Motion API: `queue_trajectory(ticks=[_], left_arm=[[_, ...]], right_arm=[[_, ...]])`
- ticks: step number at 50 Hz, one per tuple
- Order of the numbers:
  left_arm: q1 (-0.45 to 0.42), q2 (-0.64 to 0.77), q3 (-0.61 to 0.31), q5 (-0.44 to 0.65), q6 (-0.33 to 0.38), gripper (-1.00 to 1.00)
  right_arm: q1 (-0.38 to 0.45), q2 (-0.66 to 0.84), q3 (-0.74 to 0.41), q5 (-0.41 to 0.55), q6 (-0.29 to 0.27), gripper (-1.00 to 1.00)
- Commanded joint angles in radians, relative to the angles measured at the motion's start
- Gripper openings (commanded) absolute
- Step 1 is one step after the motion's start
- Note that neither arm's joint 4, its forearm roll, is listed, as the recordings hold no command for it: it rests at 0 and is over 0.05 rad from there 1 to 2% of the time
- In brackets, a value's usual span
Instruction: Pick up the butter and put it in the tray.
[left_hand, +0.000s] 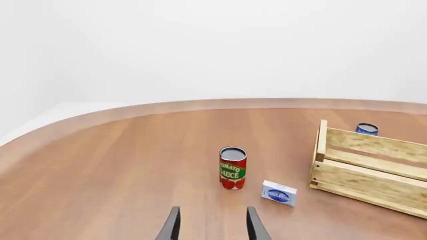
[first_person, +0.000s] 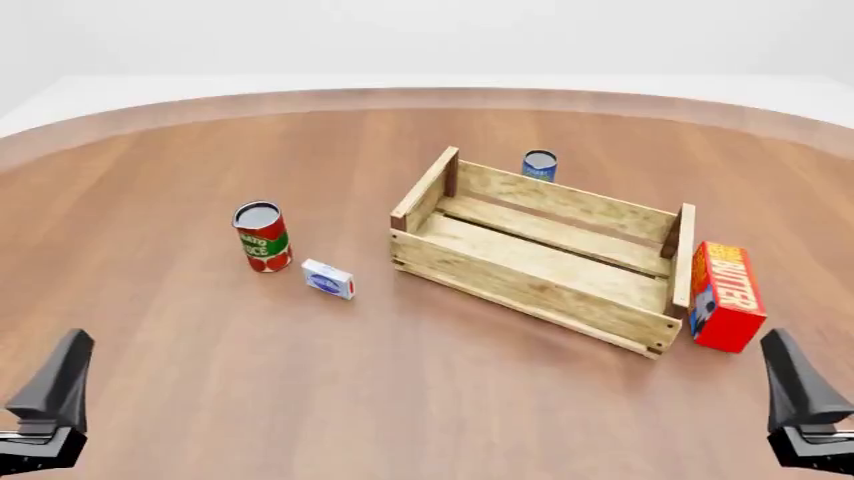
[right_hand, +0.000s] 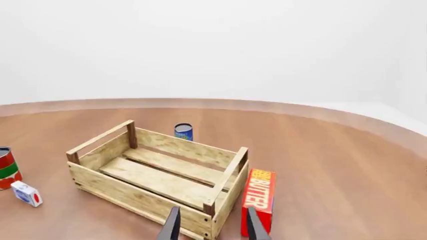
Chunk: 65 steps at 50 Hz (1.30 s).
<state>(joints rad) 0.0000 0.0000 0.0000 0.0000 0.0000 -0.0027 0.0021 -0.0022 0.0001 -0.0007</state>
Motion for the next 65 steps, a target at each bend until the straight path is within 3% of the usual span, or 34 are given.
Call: queue_trajectory(ticks=[1, 16, 21, 30, 49, 65], left_arm=[[0.0, 0.0, 0.0, 0.0, 0.0, 1.0], [0.0, 0.0, 0.0, 0.0, 0.0, 1.0], [0.0, 0.0, 0.0, 0.0, 0.0, 1.0], [0.0, 0.0, 0.0, 0.0, 0.0, 1.0], [0.0, 0.0, 0.0, 0.0, 0.0, 1.0], [0.0, 0.0, 0.0, 0.0, 0.0, 1.0]], right_arm=[[-0.006, 0.005, -0.007, 0.003, -0.001, 1.0], [-0.049, 0.052, -0.014, 0.003, -0.012, 1.0], [-0.132, 0.191, 0.0, -0.09, -0.005, 1.0], [-0.174, 0.273, 0.001, -0.143, 0.009, 1.0], [-0.241, 0.488, 0.001, -0.302, -0.018, 1.0], [-0.272, 0.711, 0.001, -0.503, -0.027, 1.0]])
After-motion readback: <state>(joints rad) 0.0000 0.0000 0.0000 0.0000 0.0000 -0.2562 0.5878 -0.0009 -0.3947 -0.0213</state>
